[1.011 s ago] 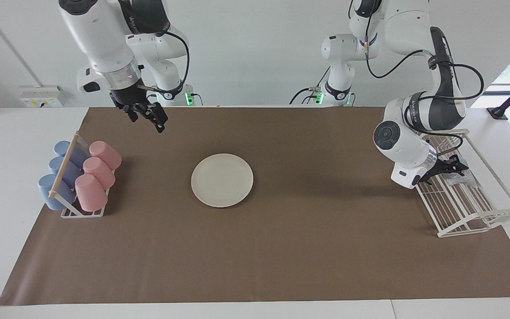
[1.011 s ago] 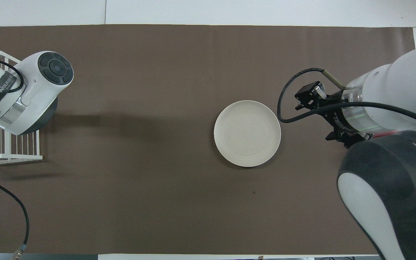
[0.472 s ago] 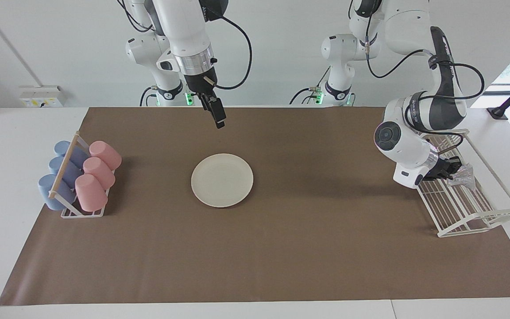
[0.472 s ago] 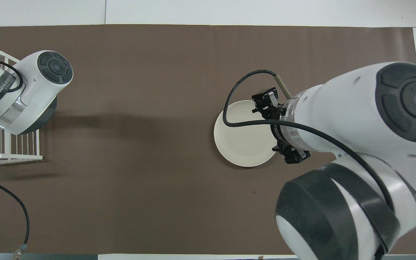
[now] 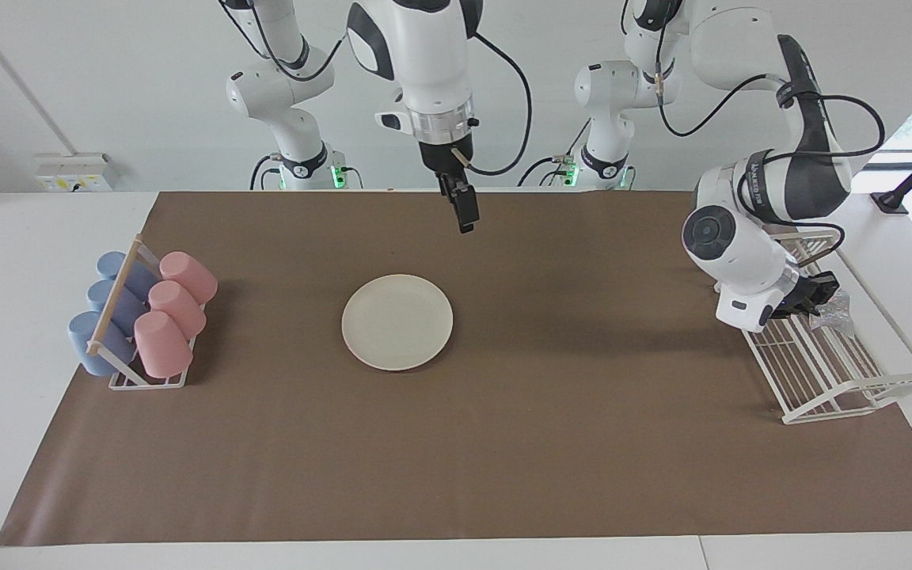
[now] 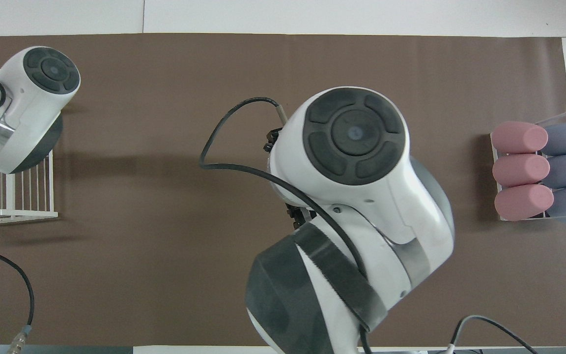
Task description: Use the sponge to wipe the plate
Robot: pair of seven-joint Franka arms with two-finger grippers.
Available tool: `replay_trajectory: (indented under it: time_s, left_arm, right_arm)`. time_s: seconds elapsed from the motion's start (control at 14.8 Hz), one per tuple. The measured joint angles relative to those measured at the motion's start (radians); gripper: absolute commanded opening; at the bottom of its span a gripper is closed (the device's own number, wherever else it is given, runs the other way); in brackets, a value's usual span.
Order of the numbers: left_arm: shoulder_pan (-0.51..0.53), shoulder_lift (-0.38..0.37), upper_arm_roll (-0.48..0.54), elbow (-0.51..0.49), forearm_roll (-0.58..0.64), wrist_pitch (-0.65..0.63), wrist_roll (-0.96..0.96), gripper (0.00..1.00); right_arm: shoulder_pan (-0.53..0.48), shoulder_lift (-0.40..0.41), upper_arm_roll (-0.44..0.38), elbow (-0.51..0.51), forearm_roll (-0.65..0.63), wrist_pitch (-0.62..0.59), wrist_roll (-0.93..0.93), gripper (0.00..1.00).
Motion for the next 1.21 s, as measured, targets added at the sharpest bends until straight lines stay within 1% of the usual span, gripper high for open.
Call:
replay_trajectory:
  time_s: [0.2,0.34,0.47,0.61,0.74,0.88,0.94,1.08,1.21]
  left_arm:
    - [0.003,-0.008,0.003,0.148,-0.286,-0.096,0.047,0.00]
    - [0.003,-0.011,0.003,0.202,-0.468,-0.129,0.053,0.00]
    - [0.010,-0.014,0.010,0.230,-0.673,-0.135,0.052,0.00]
    - [0.055,-0.024,0.013,0.240,-0.883,-0.135,0.052,0.00]
    - [0.098,-0.039,0.015,0.242,-1.069,-0.135,0.060,0.00]
    - [0.118,-0.054,0.016,0.230,-1.238,-0.138,0.062,0.00]
    - [0.128,-0.066,0.016,0.207,-1.339,-0.137,0.069,0.00]
    - [0.153,-0.104,0.016,0.114,-1.523,-0.115,0.127,0.00]
    - [0.181,-0.160,0.017,-0.025,-1.697,-0.077,0.222,0.00]
  right_arm:
    - [0.047,0.098,0.000,0.094,0.000,-0.003,0.100,1.00]
    - [0.053,0.136,0.000,0.133,0.000,-0.005,0.146,1.00]
    - [0.060,0.188,0.001,0.202,0.002,-0.034,0.186,1.00]
    - [0.098,0.255,0.000,0.286,0.000,-0.083,0.219,1.00]
    - [0.138,0.294,0.000,0.331,-0.005,-0.116,0.242,1.00]
    - [0.164,0.302,0.000,0.347,-0.010,-0.122,0.267,1.00]
    - [0.169,0.301,0.000,0.354,-0.011,-0.125,0.272,1.00]
    - [0.167,0.300,-0.002,0.366,-0.011,-0.132,0.272,1.00]
    - [0.164,0.299,-0.004,0.370,-0.011,-0.133,0.272,1.00]
